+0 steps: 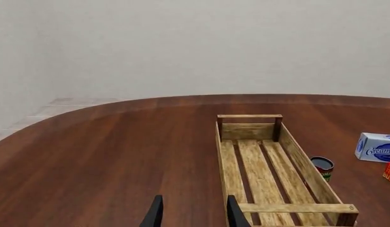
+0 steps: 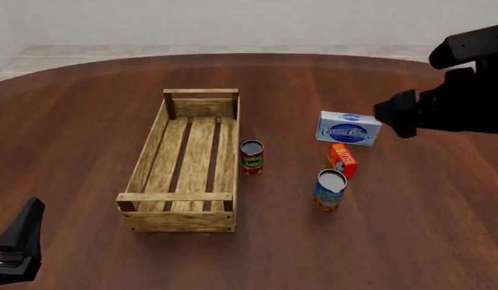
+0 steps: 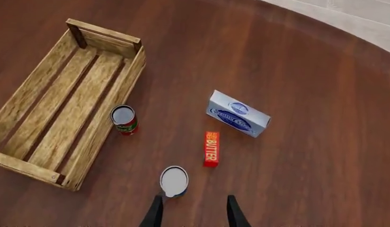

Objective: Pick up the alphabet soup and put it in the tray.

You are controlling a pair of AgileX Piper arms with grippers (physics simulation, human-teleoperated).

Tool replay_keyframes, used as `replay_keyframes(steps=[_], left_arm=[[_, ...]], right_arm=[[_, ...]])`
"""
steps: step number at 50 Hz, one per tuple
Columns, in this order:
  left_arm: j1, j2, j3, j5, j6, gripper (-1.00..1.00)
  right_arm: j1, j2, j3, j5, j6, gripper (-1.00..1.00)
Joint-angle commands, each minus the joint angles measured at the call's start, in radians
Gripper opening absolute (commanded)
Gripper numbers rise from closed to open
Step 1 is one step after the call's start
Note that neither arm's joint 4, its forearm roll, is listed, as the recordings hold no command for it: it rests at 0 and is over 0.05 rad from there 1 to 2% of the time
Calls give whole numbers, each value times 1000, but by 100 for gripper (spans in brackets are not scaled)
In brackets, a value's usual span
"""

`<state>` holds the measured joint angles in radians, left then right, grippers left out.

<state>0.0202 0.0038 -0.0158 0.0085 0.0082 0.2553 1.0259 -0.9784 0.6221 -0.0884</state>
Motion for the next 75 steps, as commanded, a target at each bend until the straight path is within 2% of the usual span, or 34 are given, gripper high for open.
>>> replay_keyframes(steps=[1,17,26,75], left_arm=[[-1,-1,4,-3,1,100],[-1,-2,4,-1,1,100],[-1,-2,4,-2,1,100],[-1,-2,6,-4,0,100]], right_arm=[[26,78,-41,34,16,100],[57,186,-73,21,47,100],[79,246,-39,-50,76,100],[53,409,78,-217,87,100]])
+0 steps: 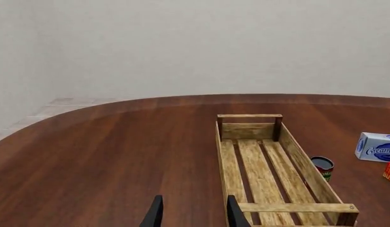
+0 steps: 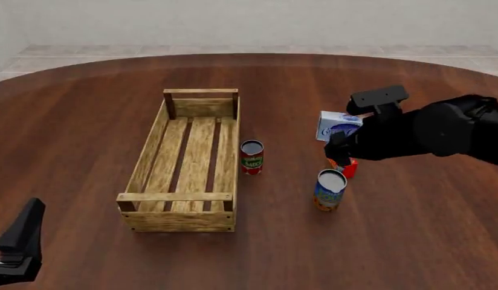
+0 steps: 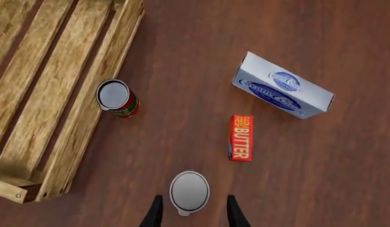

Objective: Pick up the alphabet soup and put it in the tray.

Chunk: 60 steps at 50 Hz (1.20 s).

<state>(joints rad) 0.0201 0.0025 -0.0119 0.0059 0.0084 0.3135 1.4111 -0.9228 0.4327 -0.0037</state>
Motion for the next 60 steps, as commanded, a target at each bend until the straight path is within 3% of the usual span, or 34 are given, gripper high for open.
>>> replay_keyframes(steps=[1,60], left_arm=[[-1,-1,2,-1,0,100],[-1,-1,2,-1,0,100]], right_arm=[[-6,25,24,-30,2,100],[14,147,58,-127,13,100]])
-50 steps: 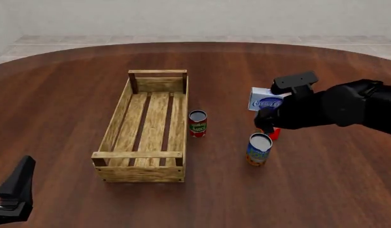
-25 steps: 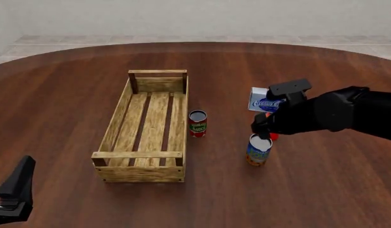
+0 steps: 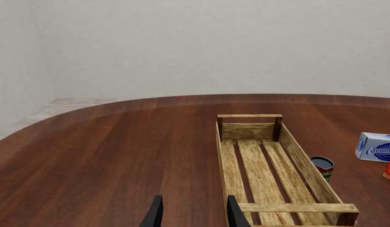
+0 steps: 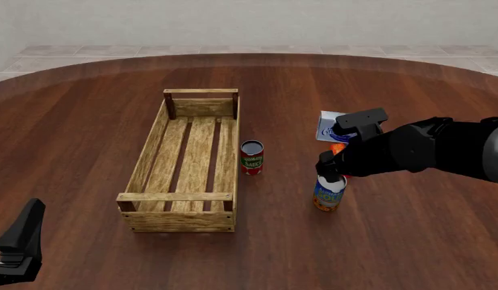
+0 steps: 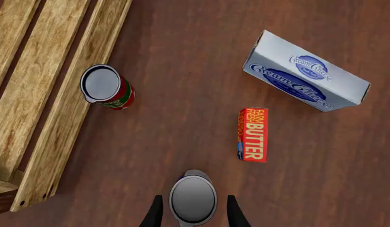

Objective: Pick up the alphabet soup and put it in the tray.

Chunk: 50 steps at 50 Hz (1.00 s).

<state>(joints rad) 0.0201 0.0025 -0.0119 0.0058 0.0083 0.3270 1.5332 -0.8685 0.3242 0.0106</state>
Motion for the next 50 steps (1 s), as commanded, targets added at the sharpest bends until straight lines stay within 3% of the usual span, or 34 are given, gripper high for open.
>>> replay_keyframes(steps=[1,50], left_arm=[[-1,-1,2,-1,0,100],[-1,-1,2,-1,0,100]], right_arm=[[3,27,5,-21,1,100],[1,120,37,-93,-1,100]])
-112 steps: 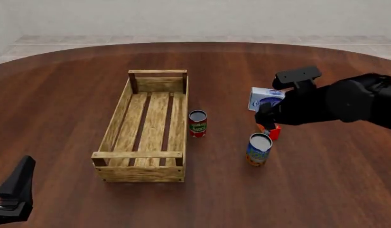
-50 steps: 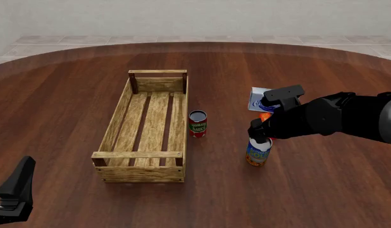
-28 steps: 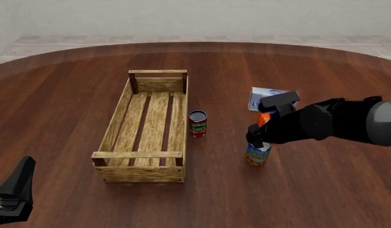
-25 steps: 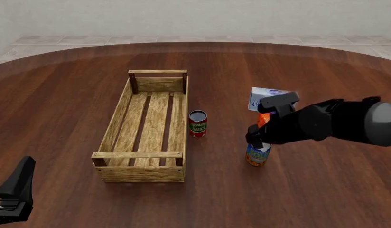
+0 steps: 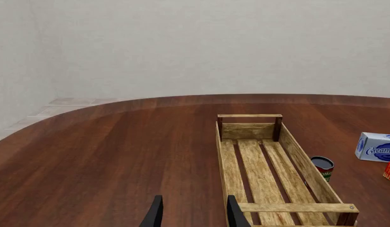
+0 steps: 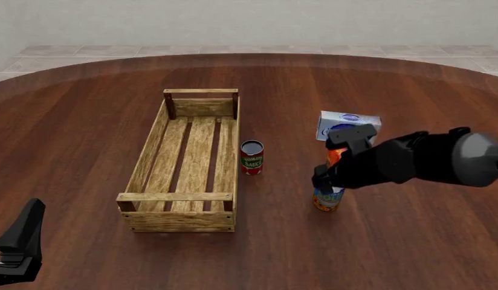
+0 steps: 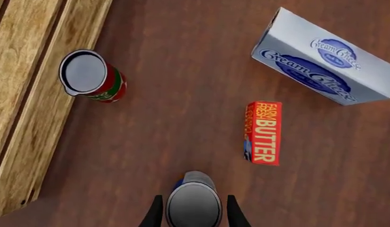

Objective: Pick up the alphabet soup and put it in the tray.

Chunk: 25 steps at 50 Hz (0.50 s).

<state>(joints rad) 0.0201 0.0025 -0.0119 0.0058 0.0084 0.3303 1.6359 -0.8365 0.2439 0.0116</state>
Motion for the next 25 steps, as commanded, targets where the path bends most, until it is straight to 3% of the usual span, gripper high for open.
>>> replay_keyframes(steps=[1,25], left_arm=[[-1,-1,2,-1,0,100],[-1,-1,2,-1,0,100]], right_arm=[[-1,19,6,-15,0,100],[1,66,5,-44,5,100]])
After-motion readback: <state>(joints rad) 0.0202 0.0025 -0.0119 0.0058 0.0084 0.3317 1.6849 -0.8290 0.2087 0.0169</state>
